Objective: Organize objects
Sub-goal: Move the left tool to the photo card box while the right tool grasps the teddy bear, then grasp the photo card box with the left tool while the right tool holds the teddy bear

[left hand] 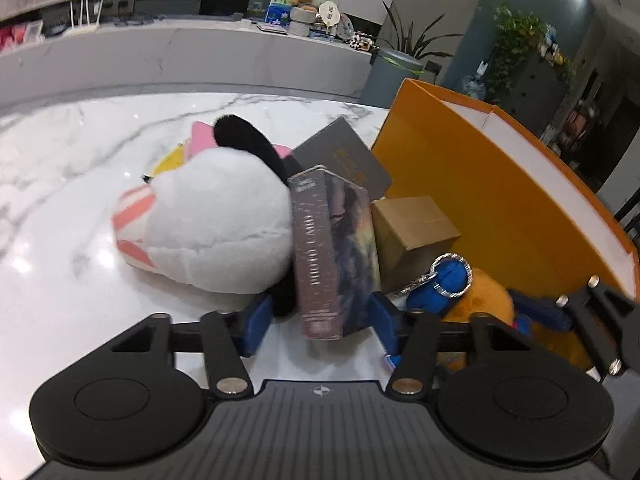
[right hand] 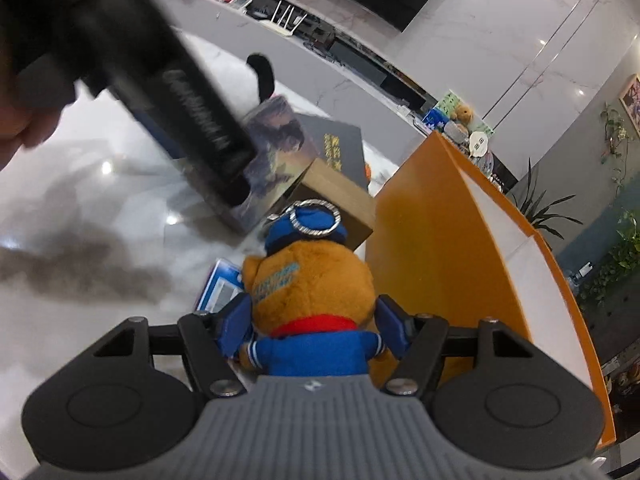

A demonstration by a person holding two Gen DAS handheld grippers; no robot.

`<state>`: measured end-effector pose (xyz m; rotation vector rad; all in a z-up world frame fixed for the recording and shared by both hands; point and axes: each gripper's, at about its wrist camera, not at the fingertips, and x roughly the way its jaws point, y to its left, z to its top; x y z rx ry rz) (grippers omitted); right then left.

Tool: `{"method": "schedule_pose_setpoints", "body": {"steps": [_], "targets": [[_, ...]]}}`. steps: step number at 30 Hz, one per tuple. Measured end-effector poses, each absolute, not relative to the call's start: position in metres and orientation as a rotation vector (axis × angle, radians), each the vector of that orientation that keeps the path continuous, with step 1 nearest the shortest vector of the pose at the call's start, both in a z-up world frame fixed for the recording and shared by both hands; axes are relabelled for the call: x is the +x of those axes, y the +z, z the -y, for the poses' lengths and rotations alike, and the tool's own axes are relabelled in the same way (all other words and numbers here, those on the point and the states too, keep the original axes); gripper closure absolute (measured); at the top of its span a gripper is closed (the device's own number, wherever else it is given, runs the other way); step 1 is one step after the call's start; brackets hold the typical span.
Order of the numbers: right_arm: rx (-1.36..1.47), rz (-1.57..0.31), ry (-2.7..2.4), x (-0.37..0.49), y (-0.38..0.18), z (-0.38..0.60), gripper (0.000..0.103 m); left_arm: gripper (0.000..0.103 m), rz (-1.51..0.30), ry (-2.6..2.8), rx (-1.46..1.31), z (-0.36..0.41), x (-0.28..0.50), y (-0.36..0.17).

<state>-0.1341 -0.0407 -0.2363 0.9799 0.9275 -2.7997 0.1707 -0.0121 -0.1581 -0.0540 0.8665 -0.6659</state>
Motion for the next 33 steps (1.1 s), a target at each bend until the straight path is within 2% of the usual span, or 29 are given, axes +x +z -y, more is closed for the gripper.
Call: {"method": "schedule_pose_setpoints", "body": {"steps": [1,2,6,8,10,15,19,21,23,25,26,30,33], "targets": [[0.981,-0.917,-2.804,-0.134,-0.236,0.040,0.035,0.058,-0.868,-0.679,-0.075,0.011,0.171,-0.159],[0.987,-0.894,-2.805,-0.134,-0.234,0.038,0.037,0.061,-0.870,-0.691,-0.091,0.010,0.170,-0.160],[1.027,-0.766,-2.791,-0.133,-0.224,0.031,0.040,0.064,-0.883,-0.698,-0.086,0.003,0.166,-0.158],[1.047,-0.685,-2.781,-0.133,-0.220,0.028,0.040,0.068,-0.896,-0.707,-0.072,-0.005,0.160,-0.153],[1.072,-0.593,-2.769,-0.132,-0.215,0.024,0.041,0.074,-0.929,-0.729,-0.038,-0.013,0.158,-0.148],[1.121,-0.401,-2.733,-0.134,-0.208,0.012,0.040,0.077,-1.045,-0.786,0.033,-0.034,0.150,-0.137],[1.150,-0.324,-2.715,-0.138,-0.207,0.007,0.040,0.077,-1.088,-0.836,0.091,-0.052,0.141,-0.135],[1.159,-0.306,-2.711,-0.142,-0.207,0.005,0.039,0.071,-1.055,-0.825,0.143,-0.055,0.132,-0.132],[1.156,-0.308,-2.713,-0.142,-0.207,0.005,0.038,0.043,-0.998,-0.825,0.167,-0.054,0.124,-0.128],[1.153,-0.304,-2.715,-0.144,-0.207,0.005,0.037,0.032,-0.937,-0.809,0.141,-0.054,0.122,-0.125],[1.153,-0.302,-2.718,-0.139,-0.207,0.008,0.037,0.030,-0.925,-0.798,0.137,-0.049,0.123,-0.124],[1.163,-0.308,-2.713,-0.132,-0.208,0.010,0.035,0.031,-0.943,-0.799,0.142,-0.038,0.130,-0.129],[1.164,-0.309,-2.706,-0.129,-0.209,0.009,0.034,0.049,-0.976,-0.787,0.145,-0.030,0.137,-0.138]]}}
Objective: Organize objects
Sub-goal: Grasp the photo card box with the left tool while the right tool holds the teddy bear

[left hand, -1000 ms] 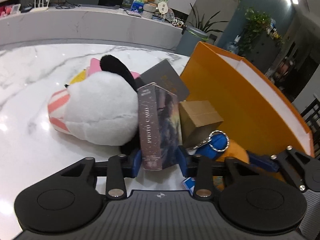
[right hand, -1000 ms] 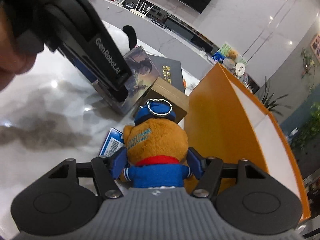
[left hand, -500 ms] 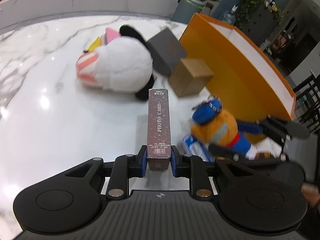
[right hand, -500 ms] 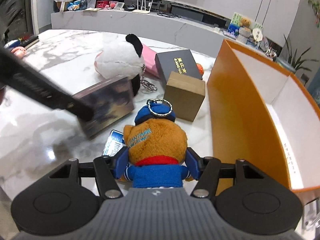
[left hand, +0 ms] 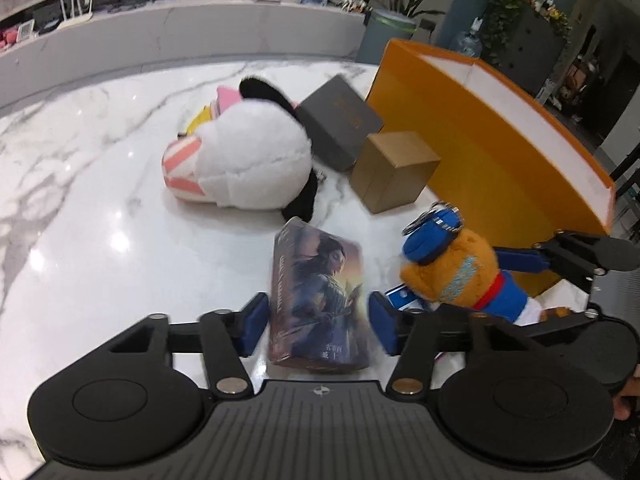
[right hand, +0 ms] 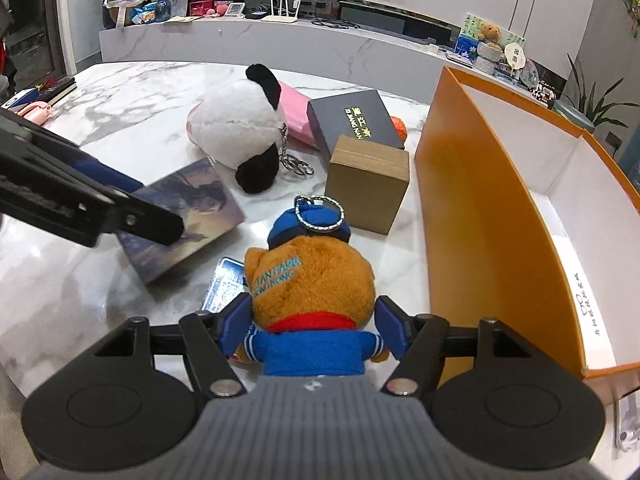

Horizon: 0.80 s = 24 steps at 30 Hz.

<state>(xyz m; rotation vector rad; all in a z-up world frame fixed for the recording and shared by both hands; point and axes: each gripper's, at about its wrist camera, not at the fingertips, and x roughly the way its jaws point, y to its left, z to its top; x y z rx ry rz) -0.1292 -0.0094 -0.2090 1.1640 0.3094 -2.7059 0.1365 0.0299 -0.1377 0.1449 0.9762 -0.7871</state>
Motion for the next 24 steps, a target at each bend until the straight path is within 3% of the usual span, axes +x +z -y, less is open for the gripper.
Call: {"method": "schedule_pose_setpoints", "body": {"steps": [2,4,7,11,16,24], "targets": [[1.165,-0.309,-2.706,-0.129,-0.210,0.008,0.033,0.062,-0.979,-0.775,0.129,-0.029,0.137,-0.141],[1.168,-0.305,-2.705,-0.129,-0.212,0.007,0.033,0.065,-0.981,-0.772,0.118,-0.029,0.137,-0.142],[1.175,-0.302,-2.707,-0.130,-0.215,0.005,0.032,0.057,-0.965,-0.723,0.147,-0.025,0.135,-0.140],[1.173,-0.286,-2.711,-0.129,-0.215,0.003,0.032,0.016,-0.832,-0.723,0.252,-0.011,0.116,-0.131],[1.168,-0.278,-2.714,-0.128,-0.214,0.002,0.032,0.016,-0.806,-0.788,0.363,0.008,0.102,-0.135],[1.143,-0.300,-2.716,-0.125,-0.216,0.003,0.031,0.018,-0.857,-0.744,0.320,0.012,0.115,-0.149]]}}
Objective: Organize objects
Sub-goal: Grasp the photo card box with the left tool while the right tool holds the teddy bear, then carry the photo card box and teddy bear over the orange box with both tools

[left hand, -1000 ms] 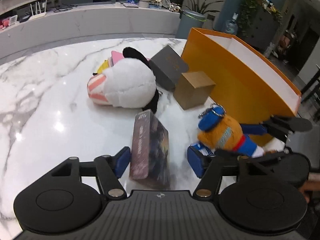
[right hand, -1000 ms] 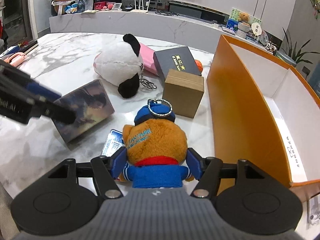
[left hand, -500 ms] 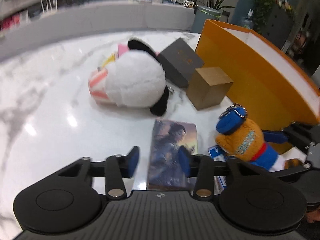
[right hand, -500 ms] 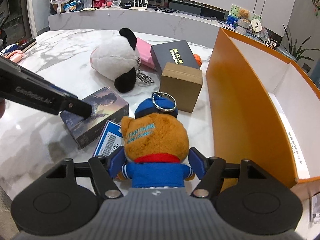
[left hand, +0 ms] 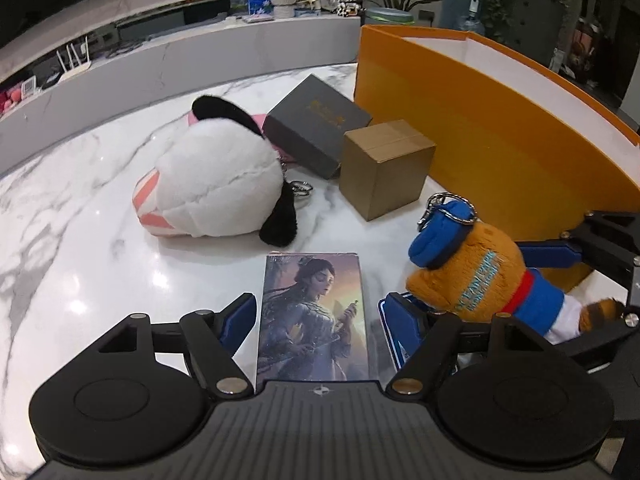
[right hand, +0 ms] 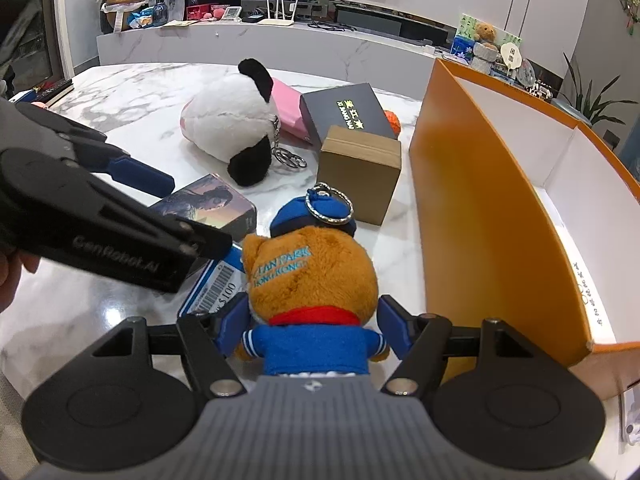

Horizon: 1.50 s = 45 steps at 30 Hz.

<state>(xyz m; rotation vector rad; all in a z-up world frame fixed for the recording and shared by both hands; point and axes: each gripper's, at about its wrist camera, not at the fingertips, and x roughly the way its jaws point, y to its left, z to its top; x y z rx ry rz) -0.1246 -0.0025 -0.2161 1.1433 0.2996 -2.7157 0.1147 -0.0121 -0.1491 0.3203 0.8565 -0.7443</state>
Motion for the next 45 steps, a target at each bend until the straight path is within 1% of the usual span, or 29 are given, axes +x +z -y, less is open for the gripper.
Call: {"method": "schedule_pose_setpoints", "body": {"steps": [6,10,12,14,16,19,20,22,23,33,45], "targets": [[1.146,-0.308,-2.707,-0.128,-0.221,0.008,0.028,0.018,-0.875,-0.739,0.360,0.012,0.111,-0.156],[1.144,-0.315,-2.697,-0.128,-0.226,0.009,0.027,0.026,-0.891,-0.707,0.335,0.009,0.114,-0.159],[1.152,-0.314,-2.693,-0.128,-0.229,0.008,0.027,0.028,-0.881,-0.703,0.349,0.009,0.112,-0.158],[1.144,-0.307,-2.695,-0.127,-0.230,0.006,0.028,0.038,-0.876,-0.717,0.348,0.009,0.110,-0.157],[1.144,-0.301,-2.689,-0.126,-0.229,0.003,0.030,0.038,-0.875,-0.718,0.355,0.009,0.108,-0.156],[1.159,-0.262,-2.689,-0.127,-0.228,-0.001,0.039,0.038,-0.884,-0.722,0.361,0.008,0.106,-0.155],[1.165,-0.253,-2.692,-0.127,-0.227,-0.002,0.044,0.038,-0.886,-0.724,0.362,0.007,0.106,-0.154],[1.175,-0.250,-2.697,-0.126,-0.227,-0.004,0.046,0.038,-0.893,-0.724,0.364,0.006,0.105,-0.154],[1.178,-0.243,-2.697,-0.126,-0.227,-0.004,0.048,0.038,-0.897,-0.725,0.364,0.005,0.106,-0.153],[1.126,-0.205,-2.722,-0.116,-0.208,-0.010,0.051,0.038,-0.864,-0.740,0.367,0.000,0.106,-0.131],[0.929,-0.168,-2.800,-0.107,-0.143,-0.021,0.052,0.038,-0.755,-0.787,0.333,0.008,0.103,-0.065]]}}
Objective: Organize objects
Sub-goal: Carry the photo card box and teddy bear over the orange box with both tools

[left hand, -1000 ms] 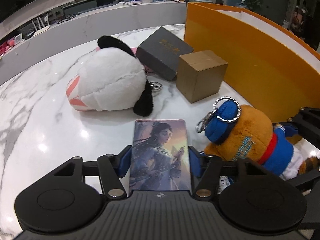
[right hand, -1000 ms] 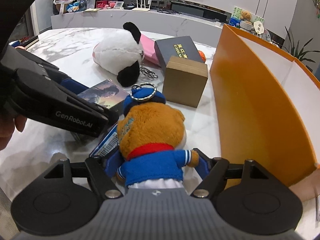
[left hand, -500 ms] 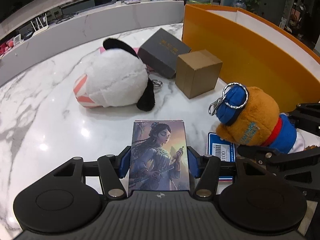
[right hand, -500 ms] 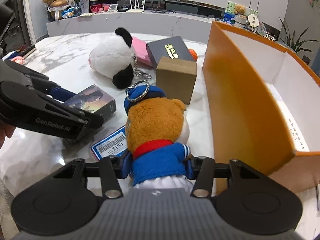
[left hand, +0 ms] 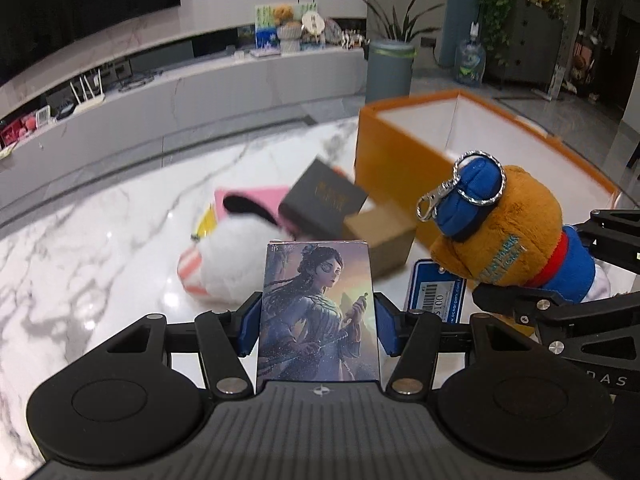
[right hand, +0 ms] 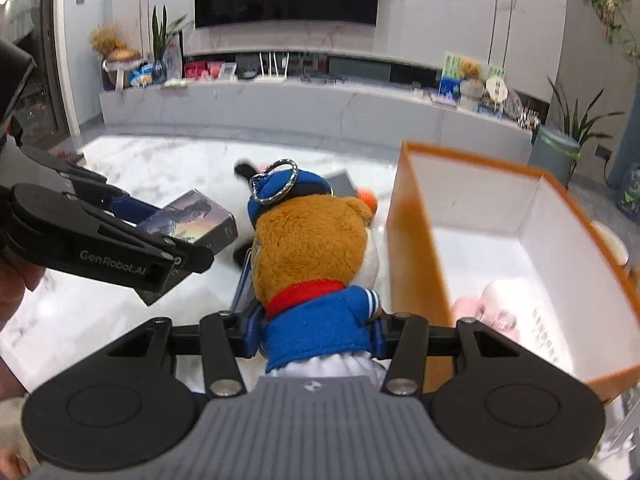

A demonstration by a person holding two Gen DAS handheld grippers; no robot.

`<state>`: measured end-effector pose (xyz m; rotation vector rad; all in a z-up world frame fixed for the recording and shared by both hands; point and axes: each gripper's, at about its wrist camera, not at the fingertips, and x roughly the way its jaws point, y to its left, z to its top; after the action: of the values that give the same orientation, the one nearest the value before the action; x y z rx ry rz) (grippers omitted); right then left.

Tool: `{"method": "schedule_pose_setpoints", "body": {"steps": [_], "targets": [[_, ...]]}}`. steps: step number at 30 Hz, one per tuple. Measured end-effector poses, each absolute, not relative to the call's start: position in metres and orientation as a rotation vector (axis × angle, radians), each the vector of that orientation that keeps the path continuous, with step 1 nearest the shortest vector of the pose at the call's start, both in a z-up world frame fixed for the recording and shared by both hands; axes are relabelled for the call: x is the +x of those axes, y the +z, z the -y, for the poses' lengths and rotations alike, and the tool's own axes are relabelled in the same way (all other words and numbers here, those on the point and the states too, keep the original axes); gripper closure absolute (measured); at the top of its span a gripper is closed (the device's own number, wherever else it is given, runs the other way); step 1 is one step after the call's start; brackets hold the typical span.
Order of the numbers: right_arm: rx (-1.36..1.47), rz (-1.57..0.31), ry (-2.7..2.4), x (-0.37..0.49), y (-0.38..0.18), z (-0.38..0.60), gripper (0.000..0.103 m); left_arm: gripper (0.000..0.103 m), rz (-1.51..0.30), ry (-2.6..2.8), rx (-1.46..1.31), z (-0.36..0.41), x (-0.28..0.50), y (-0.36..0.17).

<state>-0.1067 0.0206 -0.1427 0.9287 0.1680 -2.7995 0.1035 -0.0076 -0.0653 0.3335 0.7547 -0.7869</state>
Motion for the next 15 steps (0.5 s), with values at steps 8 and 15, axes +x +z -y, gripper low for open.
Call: {"method": "schedule_pose_setpoints", "body": {"steps": [8,15], "targets": [[0.787,-0.208,-2.856,-0.101,-0.099,-0.042,0.052,0.038,-0.673,-0.846,0.317,0.045,0.096,-0.028],[0.748,-0.193,-2.916,-0.104,-0.082,-0.077,0.052,0.038,-0.634,-0.899,0.337,0.086,0.089,-0.016]]}}
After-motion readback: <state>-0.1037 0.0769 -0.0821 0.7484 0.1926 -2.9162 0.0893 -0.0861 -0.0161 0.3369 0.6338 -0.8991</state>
